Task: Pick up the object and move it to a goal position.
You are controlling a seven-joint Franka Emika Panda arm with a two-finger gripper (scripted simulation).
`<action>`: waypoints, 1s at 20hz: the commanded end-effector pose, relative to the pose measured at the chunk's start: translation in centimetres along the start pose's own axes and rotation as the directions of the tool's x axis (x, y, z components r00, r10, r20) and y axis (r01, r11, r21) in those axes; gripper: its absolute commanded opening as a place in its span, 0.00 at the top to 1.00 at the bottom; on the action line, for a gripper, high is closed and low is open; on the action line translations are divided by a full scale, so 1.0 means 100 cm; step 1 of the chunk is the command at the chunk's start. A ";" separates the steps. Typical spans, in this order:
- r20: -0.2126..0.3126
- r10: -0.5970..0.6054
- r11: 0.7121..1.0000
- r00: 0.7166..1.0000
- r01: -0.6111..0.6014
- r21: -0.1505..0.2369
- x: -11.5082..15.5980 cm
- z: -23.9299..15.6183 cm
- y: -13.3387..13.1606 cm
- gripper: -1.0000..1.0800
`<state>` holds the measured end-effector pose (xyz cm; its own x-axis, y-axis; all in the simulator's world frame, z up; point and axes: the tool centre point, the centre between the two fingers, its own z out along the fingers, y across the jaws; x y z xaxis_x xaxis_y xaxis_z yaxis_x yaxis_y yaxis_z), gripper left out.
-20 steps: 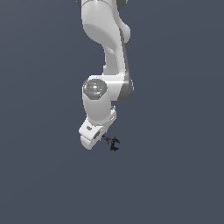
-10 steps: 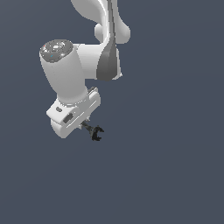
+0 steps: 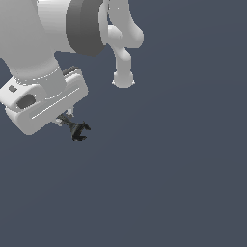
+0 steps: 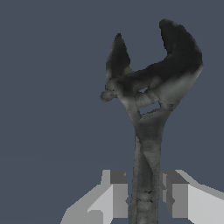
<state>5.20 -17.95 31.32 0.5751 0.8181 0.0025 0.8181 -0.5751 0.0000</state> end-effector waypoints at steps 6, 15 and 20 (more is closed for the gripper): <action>0.001 0.000 1.000 1.000 0.000 0.001 -0.029 -0.055 0.022 1.00; 0.002 0.001 1.000 1.000 -0.001 0.000 -0.050 -0.097 0.041 1.00; 0.002 0.002 1.000 1.000 -0.002 0.000 -0.058 -0.112 0.049 1.00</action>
<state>5.76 -25.25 42.09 0.5769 0.8168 0.0004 0.8168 -0.5769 -0.0001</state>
